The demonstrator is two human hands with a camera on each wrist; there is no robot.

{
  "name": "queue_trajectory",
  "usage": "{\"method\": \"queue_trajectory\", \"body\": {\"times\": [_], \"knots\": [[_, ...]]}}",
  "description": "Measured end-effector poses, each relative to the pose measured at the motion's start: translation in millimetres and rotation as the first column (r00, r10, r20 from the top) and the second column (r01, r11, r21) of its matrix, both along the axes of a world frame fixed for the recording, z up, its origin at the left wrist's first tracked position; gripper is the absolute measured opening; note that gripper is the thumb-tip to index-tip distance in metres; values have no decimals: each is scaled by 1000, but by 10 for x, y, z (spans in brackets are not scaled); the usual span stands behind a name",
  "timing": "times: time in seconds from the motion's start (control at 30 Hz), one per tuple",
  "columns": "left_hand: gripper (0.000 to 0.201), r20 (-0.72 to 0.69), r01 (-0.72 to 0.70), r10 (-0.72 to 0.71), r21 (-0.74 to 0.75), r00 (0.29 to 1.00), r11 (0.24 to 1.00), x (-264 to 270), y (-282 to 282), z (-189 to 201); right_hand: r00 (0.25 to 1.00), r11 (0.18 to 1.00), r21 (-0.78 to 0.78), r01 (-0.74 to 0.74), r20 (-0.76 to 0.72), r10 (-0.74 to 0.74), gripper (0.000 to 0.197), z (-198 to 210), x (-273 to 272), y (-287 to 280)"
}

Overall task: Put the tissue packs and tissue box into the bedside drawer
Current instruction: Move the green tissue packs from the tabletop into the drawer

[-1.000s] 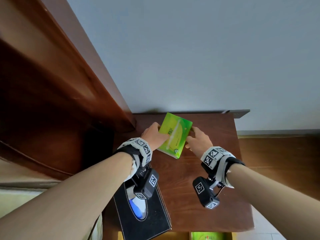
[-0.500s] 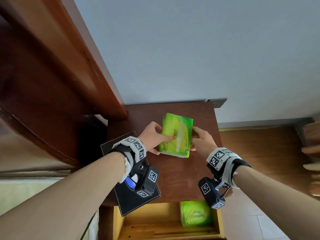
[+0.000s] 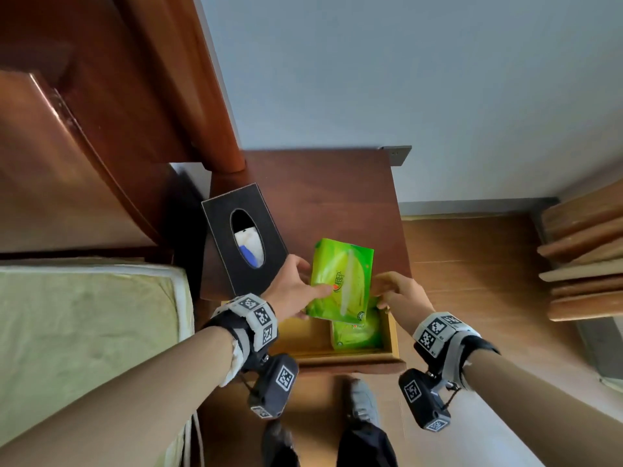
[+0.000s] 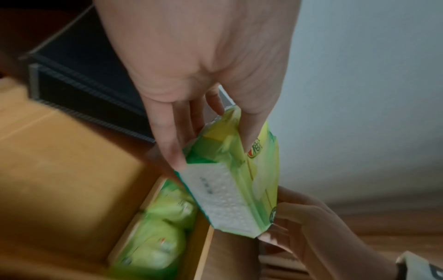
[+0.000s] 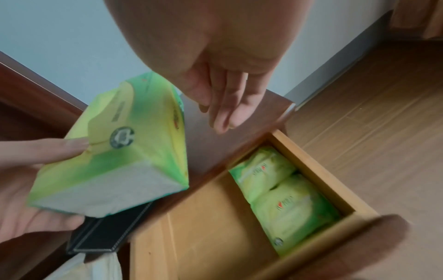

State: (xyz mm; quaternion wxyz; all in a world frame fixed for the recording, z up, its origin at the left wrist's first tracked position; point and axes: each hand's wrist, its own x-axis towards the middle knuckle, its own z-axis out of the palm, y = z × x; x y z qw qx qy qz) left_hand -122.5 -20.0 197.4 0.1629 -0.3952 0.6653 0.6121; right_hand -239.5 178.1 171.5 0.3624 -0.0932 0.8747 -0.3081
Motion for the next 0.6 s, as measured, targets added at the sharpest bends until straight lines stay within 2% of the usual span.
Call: {"method": "queue_trajectory", "body": {"times": [0.13,0.27,0.43,0.6], "knots": [[50,43,46,-45,-21,998,999,352,267,-285,998,994,98,-51,30,48,36,-272,178,331],[48,113,-6,10,-32,994,999,604,471,-657,981,965,176,-196,37,192,41,-577,299,520],[51,196,-227,220,13,956,974,732,590,-1169,935,907,228,-353,55,350,52,-992,376,531],[46,239,-346,335,7,911,938,670,587,-1580,844,809,297,-507,-21,536,60,-1275,330,394]]}}
